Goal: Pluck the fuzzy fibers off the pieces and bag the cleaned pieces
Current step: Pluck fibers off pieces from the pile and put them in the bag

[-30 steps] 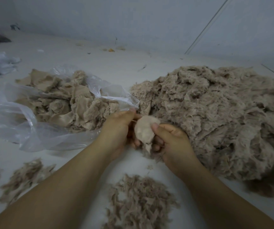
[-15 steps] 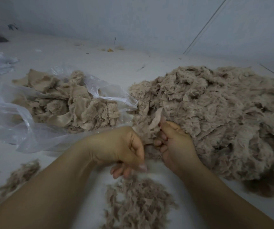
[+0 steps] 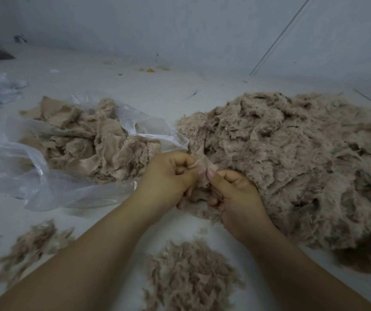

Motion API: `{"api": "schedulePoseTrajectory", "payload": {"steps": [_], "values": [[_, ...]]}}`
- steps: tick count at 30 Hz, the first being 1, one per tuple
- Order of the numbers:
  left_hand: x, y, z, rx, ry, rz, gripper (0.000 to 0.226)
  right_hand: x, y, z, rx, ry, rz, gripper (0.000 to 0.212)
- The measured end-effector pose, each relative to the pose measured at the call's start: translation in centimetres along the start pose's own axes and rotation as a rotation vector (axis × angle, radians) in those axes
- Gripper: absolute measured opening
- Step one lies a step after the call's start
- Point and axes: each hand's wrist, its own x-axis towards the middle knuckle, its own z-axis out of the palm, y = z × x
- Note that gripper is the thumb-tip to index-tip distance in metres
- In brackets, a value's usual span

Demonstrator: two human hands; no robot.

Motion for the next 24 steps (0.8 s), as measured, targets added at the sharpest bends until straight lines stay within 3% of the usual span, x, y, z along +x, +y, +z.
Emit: {"api": "schedulePoseTrajectory", "payload": {"steps": [3, 6, 9, 11, 13, 21, 24], "values": [[0.6, 0.0, -1.3, 0.182, 0.339, 0.219, 0.026, 0.1, 0.2, 0.0, 0.011, 0.052, 0.016, 0.022], [1.4, -0.1, -4.8, 0.817, 0.627, 0.43, 0.013, 0.1, 0.1, 0.0, 0.011, 0.085, 0.037, 0.024], [2.4, -0.6, -6.9, 1.349, 0.533, 0.101, 0.01, 0.1, 0.0, 0.1, 0.02, 0.111, 0.051, 0.031], [2.5, -0.9, -7.1, 1.419, 0.43, -0.107, 0.009, 0.1, 0.0, 0.2, 0.035, 0.119, 0.058, 0.034], [2.5, -1.3, -7.0, 1.412, 0.407, -0.142, 0.009, 0.0, -0.1, 0.3, 0.049, 0.121, 0.069, 0.035], [2.4, -0.4, -6.4, 1.399, 0.593, -0.003, 0.009, 0.1, -0.2, 0.2, 0.118, 0.12, 0.091, 0.038], [1.9, 0.0, -5.6, 1.303, 0.574, 0.205, 0.012, 0.1, -0.2, 0.2, 0.118, 0.114, 0.091, 0.041]]}}
